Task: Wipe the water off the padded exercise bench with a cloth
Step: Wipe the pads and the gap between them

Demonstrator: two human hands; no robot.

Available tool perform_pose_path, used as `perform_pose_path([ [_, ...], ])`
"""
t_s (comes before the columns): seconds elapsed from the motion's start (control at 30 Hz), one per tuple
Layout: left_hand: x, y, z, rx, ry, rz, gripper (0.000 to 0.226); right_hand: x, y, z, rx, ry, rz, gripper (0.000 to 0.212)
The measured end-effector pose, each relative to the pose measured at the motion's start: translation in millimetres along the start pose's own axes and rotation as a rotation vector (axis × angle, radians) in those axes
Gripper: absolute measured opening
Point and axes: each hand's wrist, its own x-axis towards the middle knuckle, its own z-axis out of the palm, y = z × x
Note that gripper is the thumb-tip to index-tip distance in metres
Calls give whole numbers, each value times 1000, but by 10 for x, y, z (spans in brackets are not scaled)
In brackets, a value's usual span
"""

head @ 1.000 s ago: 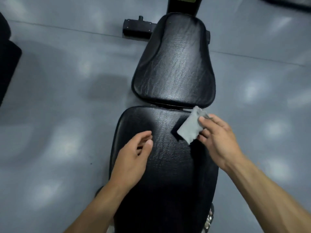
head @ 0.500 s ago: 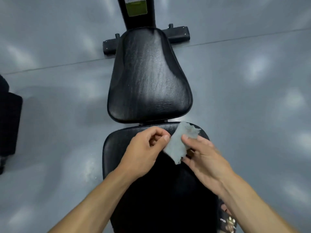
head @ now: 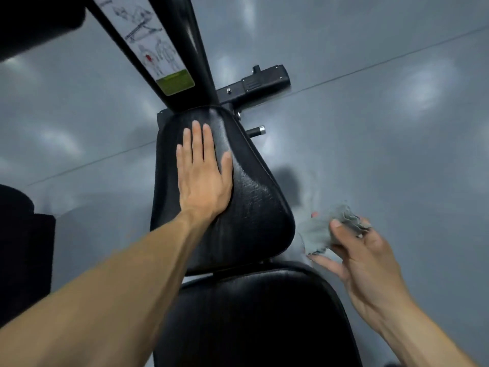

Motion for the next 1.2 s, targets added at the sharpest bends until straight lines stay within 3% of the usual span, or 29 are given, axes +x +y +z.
perform_pose_path([
  [0.13, -12, -2, 43, 29, 21, -4, 67, 424, -179, 108, -62, 30, -41, 22],
  [0.33, 24, 25, 69, 13, 37, -1, 71, 1066, -291, 649, -332, -52, -184, 14],
  [0.53, 83, 53, 78, 26, 40, -12, 75, 1366, -241, 1192, -558, -330, -246, 40],
  [0.67, 105, 37, 93, 45, 37, -5, 75, 1497, -229, 1197, -633, -373, -278, 50],
  [0.9, 123, 19, 106, 42, 39, -5, 74, 1918, -595, 1817, -833, -385, -414, 33],
  [1.07, 139, 26, 102, 30, 44, -12, 73, 2167, -796, 2262, -927, -541, -442, 26],
  [1.2, 138, 19, 101, 31, 37, -14, 74, 2151, -759, 2106, -911, -504, -514, 8],
])
